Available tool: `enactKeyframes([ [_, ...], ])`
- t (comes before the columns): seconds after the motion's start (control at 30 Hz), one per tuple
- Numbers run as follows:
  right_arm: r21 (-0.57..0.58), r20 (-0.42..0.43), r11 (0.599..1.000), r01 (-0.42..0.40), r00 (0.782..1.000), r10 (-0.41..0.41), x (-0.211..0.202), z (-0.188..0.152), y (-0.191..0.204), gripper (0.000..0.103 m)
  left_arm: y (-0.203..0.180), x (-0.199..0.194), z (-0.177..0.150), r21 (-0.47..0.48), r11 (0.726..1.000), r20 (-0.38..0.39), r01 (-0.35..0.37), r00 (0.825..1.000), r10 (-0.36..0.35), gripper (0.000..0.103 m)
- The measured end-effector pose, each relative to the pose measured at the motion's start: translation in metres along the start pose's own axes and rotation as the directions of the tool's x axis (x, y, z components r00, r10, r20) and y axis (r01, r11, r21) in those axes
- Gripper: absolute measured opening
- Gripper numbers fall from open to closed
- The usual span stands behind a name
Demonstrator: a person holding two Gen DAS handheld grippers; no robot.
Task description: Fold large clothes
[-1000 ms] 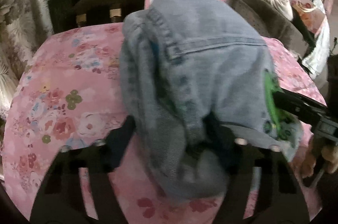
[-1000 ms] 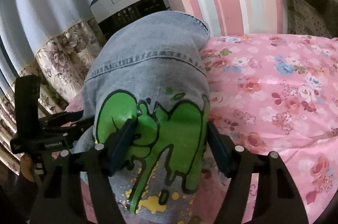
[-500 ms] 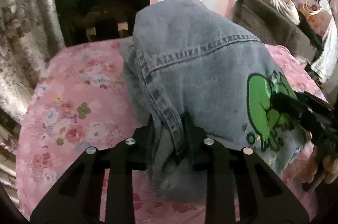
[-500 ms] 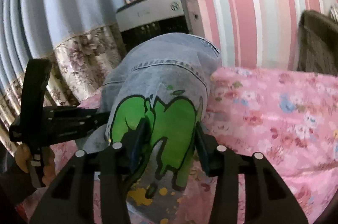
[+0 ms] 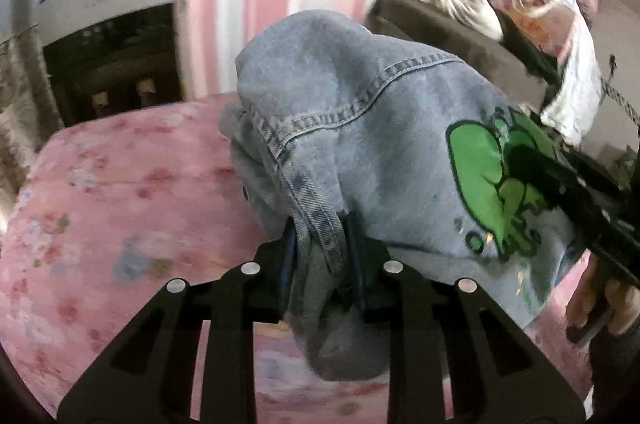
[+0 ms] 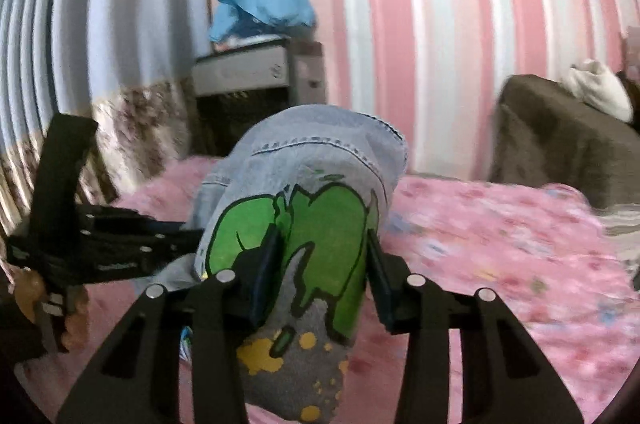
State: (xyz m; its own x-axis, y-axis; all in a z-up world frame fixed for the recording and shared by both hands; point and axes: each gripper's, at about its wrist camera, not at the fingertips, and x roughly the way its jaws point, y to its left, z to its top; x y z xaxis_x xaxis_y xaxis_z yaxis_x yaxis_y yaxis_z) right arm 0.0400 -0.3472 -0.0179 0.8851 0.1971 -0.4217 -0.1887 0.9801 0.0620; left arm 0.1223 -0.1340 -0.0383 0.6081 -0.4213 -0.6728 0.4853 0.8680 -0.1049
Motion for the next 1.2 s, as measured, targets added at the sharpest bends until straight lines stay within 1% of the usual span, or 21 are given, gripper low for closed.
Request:
enactKeyframes([
  [0.07,-0.015,-0.059,0.999,0.037,0.998,-0.038,0.004,-0.013,-0.014,0.042,-0.012,0.014,-0.01,0.012,1.0,-0.029,-0.017,0.999,0.018,0.024],
  [0.1,-0.032,-0.098,0.998,0.057,0.993,-0.06,0.009,-0.025,-0.021,0.042,-0.016,0.019,-0.015,0.025,0.999,-0.034,-0.035,0.999,0.036,0.031],
  [0.13,-0.037,-0.119,0.997,0.07,0.99,-0.074,0.012,-0.035,-0.028,0.043,-0.019,0.021,-0.019,0.034,0.998,-0.032,-0.043,0.999,0.044,0.042],
  [0.17,-0.032,-0.129,0.997,0.069,0.989,-0.073,0.012,-0.04,-0.032,0.043,-0.021,0.024,-0.023,0.049,0.997,-0.03,-0.053,0.998,0.054,0.048],
  [0.2,-0.025,-0.139,0.997,0.066,0.988,-0.069,0.011,-0.045,-0.038,0.045,-0.021,0.023,-0.025,0.051,0.997,-0.021,-0.064,0.998,0.065,0.06],
  [0.23,-0.028,-0.144,0.997,0.069,0.987,-0.072,0.009,-0.049,-0.042,0.045,-0.021,0.022,-0.025,0.045,0.997,-0.015,-0.068,0.997,0.069,0.067],
  [0.27,-0.046,-0.146,0.996,0.074,0.986,-0.08,0.006,-0.05,-0.042,0.045,-0.021,0.021,-0.023,0.04,0.997,-0.015,-0.065,0.998,0.066,0.069],
  [0.3,-0.059,-0.143,0.995,0.08,0.986,-0.088,0.004,-0.049,-0.04,0.046,-0.02,0.02,-0.021,0.034,0.996,-0.008,-0.077,0.997,0.077,0.075],
  [0.33,-0.064,-0.142,0.994,0.085,0.985,-0.093,0.001,-0.048,-0.038,0.047,-0.02,0.018,-0.02,0.034,0.995,0.002,-0.093,0.996,0.093,0.094],
  [0.37,-0.058,-0.14,0.995,0.085,0.986,-0.092,-0.001,-0.046,-0.037,0.051,-0.021,0.013,-0.02,0.038,0.993,0.02,-0.113,0.993,0.112,0.1],
  [0.43,-0.02,-0.093,0.997,0.077,0.993,-0.079,-0.014,-0.044,-0.034,0.084,-0.022,0.0,-0.024,0.046,0.992,0.07,-0.122,0.991,0.118,0.1],
  [0.5,0.016,-0.02,0.997,0.08,0.997,-0.08,-0.032,-0.043,-0.03,0.093,-0.023,-0.013,-0.03,0.057,0.991,0.11,-0.123,0.987,0.116,0.1],
  [0.57,0.05,0.019,0.995,0.088,0.996,-0.089,-0.042,-0.041,-0.023,0.095,-0.023,-0.024,-0.034,0.047,0.986,0.133,-0.159,0.98,0.151,0.1],
  [0.6,0.064,0.031,0.994,0.093,0.995,-0.095,-0.047,-0.041,-0.019,0.099,-0.021,-0.029,-0.036,0.036,0.984,0.138,-0.173,0.976,0.167,0.1],
  [0.73,0.098,0.074,0.987,0.128,0.988,-0.136,-0.064,-0.043,-0.002,0.101,-0.008,-0.055,-0.044,-0.05,0.975,0.186,-0.215,0.957,0.22,0.1],
  [0.8,0.095,0.094,0.982,0.161,0.981,-0.17,-0.072,-0.047,0.011,0.101,-0.003,-0.073,-0.051,-0.09,0.965,0.242,-0.247,0.934,0.262,0.1],
  [0.87,0.114,0.111,0.978,0.176,0.976,-0.189,-0.08,-0.052,0.021,0.101,0.001,-0.092,-0.062,-0.129,0.945,0.293,-0.301,0.899,0.326,0.1],
  [0.97,0.158,0.1,0.971,0.181,0.975,-0.198,-0.085,-0.059,0.027,0.101,0.006,-0.11,-0.079,-0.173,0.921,0.33,-0.349,0.861,0.388,0.1],
  [1.07,0.18,0.112,0.961,0.209,0.966,-0.231,-0.09,-0.071,0.033,0.101,0.016,-0.12,-0.096,-0.228,0.907,0.329,-0.355,0.848,0.415,0.1],
  [1.13,0.153,0.15,0.958,0.242,0.953,-0.264,-0.094,-0.076,0.04,0.101,0.02,-0.123,-0.104,-0.253,0.903,0.33,-0.347,0.846,0.418,0.1],
  [1.2,0.146,0.16,0.956,0.254,0.948,-0.276,-0.097,-0.08,0.043,0.101,0.026,-0.125,-0.112,-0.267,0.904,0.339,-0.335,0.845,0.413,0.1],
])
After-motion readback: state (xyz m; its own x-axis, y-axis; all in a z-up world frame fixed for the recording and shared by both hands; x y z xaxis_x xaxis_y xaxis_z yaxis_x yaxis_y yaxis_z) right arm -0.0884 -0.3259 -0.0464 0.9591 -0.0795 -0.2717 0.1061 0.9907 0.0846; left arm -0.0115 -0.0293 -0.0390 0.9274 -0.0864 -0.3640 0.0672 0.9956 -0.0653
